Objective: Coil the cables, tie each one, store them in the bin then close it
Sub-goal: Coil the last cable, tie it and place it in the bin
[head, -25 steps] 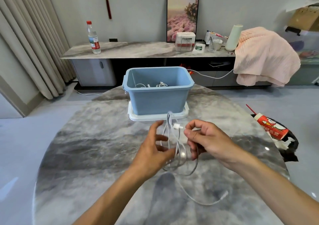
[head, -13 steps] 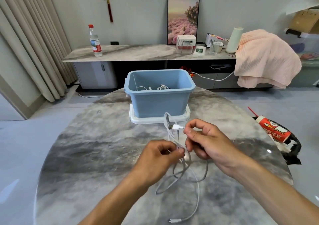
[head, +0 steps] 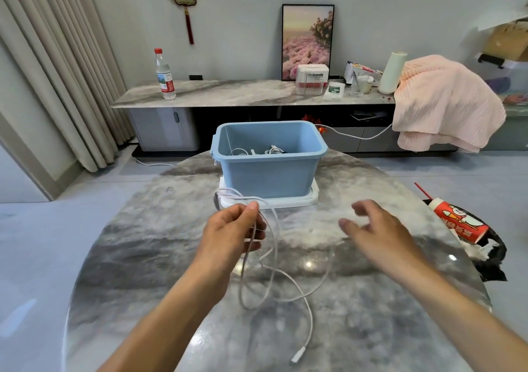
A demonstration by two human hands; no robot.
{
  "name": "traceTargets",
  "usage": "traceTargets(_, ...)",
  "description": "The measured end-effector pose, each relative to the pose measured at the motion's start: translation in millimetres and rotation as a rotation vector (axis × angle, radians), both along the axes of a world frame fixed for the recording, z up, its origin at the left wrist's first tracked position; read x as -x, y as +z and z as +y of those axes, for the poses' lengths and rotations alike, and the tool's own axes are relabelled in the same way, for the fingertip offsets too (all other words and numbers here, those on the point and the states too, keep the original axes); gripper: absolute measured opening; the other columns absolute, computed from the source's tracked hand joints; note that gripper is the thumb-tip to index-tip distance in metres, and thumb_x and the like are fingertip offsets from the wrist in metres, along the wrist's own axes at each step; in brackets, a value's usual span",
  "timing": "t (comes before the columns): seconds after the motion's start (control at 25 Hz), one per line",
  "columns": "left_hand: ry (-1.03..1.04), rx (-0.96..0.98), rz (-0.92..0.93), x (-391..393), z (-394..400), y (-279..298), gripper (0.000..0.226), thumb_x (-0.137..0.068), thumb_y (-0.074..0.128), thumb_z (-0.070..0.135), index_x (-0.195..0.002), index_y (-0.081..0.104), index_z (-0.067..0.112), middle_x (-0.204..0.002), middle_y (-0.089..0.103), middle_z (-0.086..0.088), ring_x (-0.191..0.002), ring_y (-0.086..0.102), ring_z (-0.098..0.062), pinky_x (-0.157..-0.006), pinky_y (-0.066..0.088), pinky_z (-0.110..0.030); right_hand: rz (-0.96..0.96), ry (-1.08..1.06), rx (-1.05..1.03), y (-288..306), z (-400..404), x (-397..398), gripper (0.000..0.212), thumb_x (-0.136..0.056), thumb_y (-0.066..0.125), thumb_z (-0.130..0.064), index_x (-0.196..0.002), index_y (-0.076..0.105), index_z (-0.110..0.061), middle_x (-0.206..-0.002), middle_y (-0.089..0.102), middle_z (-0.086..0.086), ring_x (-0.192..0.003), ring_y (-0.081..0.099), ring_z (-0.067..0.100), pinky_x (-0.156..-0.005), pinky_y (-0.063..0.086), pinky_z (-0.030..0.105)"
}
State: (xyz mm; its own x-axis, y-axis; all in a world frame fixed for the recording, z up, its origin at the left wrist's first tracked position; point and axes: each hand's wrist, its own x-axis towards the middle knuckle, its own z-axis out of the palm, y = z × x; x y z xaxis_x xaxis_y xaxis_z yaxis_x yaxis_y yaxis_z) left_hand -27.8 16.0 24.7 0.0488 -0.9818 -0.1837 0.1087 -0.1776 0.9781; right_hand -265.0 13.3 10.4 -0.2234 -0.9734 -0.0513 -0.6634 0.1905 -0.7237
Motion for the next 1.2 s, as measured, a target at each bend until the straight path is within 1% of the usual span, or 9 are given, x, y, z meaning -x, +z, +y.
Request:
traceTargets(0.08,-0.086,0.033,-0.015,4,3,2,0.029,-0.099,0.056,0.022,-0.077,0.062,0.004,-0.073,0.065,-0.009,-0.063,0.06,-0.019,-0.06,0.052,-0.031,-0.202,0.238,0.107,14,16,-32,0.027,-0.09,0.066,-0.039,-0.113,0.063,-0.025,-0.114,0.067,-0.014,-0.097,0.064,0.01,-0.084,0.052,0.03)
traceTargets(0.2,-0.247,0.077,-0.092,11,15,2,0.026,-0.102,0.049,0.014,-0.083,0.062,0.002,-0.065,0.06,-0.007,-0.058,0.055,-0.018,-0.055,0.048,-0.028,-0.643,0.394,0.034,14,29,-77,0.01,-0.092,0.066,-0.017,-0.092,0.068,-0.007,-0.074,0.07,0.004,-0.068,0.065,0.012,-0.063,0.051,0.023)
traceTargets(0.32,-0.162,0.085,-0.144,1,12,7,0.028,-0.103,0.046,0.013,-0.081,0.064,0.01,-0.051,0.041,0.007,-0.044,0.034,-0.009,-0.043,0.03,-0.024,-0.771,0.128,0.084,15,15,-77,0.017,-0.095,0.062,-0.014,-0.081,0.061,-0.006,-0.054,0.055,0.004,-0.046,0.054,0.016,-0.049,0.046,0.028)
traceTargets(0.48,0.184,0.086,-0.194,-54,-20,25,0.03,-0.099,0.047,0.011,-0.074,0.064,0.013,-0.039,0.032,0.014,-0.038,0.023,-0.004,-0.044,0.017,-0.022,-1.132,-0.326,0.134,31,-14,-3,0.021,-0.101,0.052,-0.02,-0.082,0.058,-0.013,-0.053,0.048,-0.003,-0.035,0.042,0.008,-0.042,0.05,0.023)
traceTargets(0.72,0.633,0.07,-0.072,-136,-39,45,0.028,-0.094,0.041,0.013,-0.074,0.058,0.024,-0.052,0.043,0.011,-0.046,0.034,-0.006,-0.05,0.025,-0.022,-1.035,-0.645,0.048,7,-31,68,0.025,-0.1,0.048,-0.024,-0.078,0.057,-0.016,-0.065,0.045,-0.003,-0.033,0.028,0.007,-0.042,0.033,0.02)
traceTargets(0.84,0.727,0.025,0.061,-173,-39,45,0.025,-0.097,0.038,0.021,-0.079,0.054,0.027,-0.045,0.041,0.013,-0.037,0.033,-0.003,-0.046,0.024,-0.02,-0.809,-0.643,-0.051,0,-29,89,0.016,-0.093,0.056,-0.02,-0.082,0.064,-0.011,-0.067,0.047,0.001,-0.027,0.024,0.006,-0.033,0.027,0.015)
traceTargets(0.96,0.511,0.126,-0.016,-142,-33,42,0.027,-0.098,0.04,0.012,-0.078,0.056,0.021,-0.047,0.045,0.012,-0.04,0.035,-0.003,-0.046,0.025,-0.019,-0.372,-0.267,-0.342,-18,-24,60,0.013,-0.088,0.061,-0.014,-0.085,0.068,-0.003,-0.074,0.061,0.013,-0.041,0.048,0.019,-0.043,0.038,0.021)
traceTargets(1.08,0.125,0.244,-0.165,-83,-19,39,0.029,-0.1,0.047,0.008,-0.075,0.062,0.011,-0.054,0.048,0.002,-0.049,0.038,-0.008,-0.047,0.027,-0.019,0.27,0.13,-0.242,-20,-20,7,0.035,-0.089,0.063,-0.022,-0.123,0.061,-0.016,-0.127,0.059,0.003,-0.106,0.062,0.023,-0.083,0.047,0.033)
traceTargets(1.2,-0.111,0.342,-0.198,-60,-8,42,0.027,-0.092,0.057,0.013,-0.067,0.066,0.011,-0.057,0.047,-0.003,-0.053,0.039,-0.01,-0.049,0.029,-0.019,0.188,0.261,0.063,-16,-13,-33,0.059,-0.091,0.065,-0.03,-0.144,0.04,-0.028,-0.141,0.044,-0.012,-0.112,0.056,0.014,-0.091,0.043,0.029)
